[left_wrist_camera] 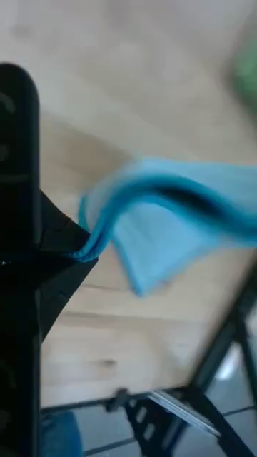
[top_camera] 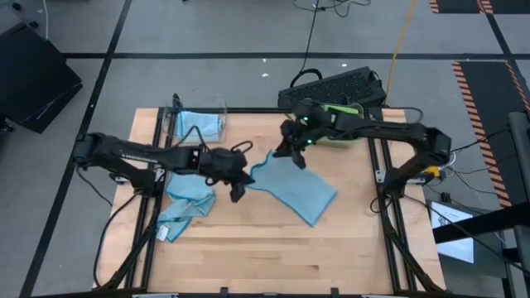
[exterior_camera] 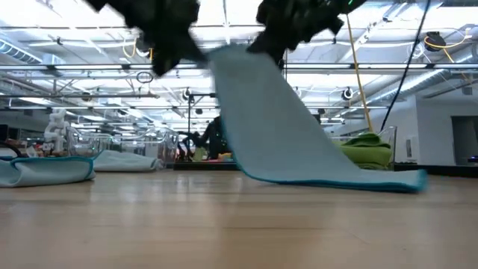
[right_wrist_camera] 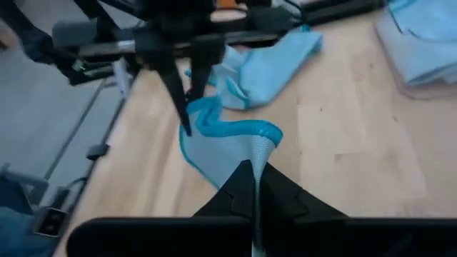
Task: Sort microfiber towel by color & place in baskets
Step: Fold the right blue towel
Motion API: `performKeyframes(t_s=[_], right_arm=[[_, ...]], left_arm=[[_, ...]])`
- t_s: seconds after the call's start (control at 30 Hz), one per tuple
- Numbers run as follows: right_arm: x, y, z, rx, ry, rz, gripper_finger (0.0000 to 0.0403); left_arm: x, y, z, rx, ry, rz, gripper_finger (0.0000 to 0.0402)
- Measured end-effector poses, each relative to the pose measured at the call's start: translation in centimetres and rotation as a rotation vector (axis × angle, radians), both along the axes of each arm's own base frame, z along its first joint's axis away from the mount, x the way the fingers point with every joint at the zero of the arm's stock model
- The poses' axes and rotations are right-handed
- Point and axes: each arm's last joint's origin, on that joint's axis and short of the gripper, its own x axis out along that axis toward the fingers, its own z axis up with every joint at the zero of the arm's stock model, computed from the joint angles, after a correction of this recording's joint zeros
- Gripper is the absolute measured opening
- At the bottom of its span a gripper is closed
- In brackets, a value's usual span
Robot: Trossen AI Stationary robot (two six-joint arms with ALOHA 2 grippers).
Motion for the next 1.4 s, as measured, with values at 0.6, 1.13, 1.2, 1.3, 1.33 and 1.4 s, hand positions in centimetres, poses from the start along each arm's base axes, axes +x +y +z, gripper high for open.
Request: performKeyframes(t_s=[0.6,1.13,1.2,1.3,1.33,1.4], right_arm=[[-5.4,10.5,9.2,0.031,-0.269,-0.075,0.0000],[-6.3,15.3,13.7,0.326,-0.375,-0.100,0.0000],[-6.3,15.3,13.6,0.331,-0.355,-0.105,0.0000],[-6.3,15.0,13.0,0.297,-0.305,-0.118,0.0000],[-6.3,14.8,12.8,0.288,-0.280,-0.128,0.0000],[-6.3,14.4,12.0,0.272,-0.213,-0.155,0.0000]], left_arm=[[-2.0,-1.7,17.8,0.129,-0.145,-0.151,0.0004],[-3.9,-4.2,22.9,-0.061,-0.340,-0.397,0.0005],[-3.7,-3.9,22.6,-0.032,-0.340,-0.395,0.0008],[-3.2,-3.3,21.6,0.011,-0.284,-0.373,0.0004],[-3.2,-3.1,21.1,0.028,-0.247,-0.364,0.0004],[-2.5,-2.8,19.7,0.064,-0.171,-0.341,0.0006]])
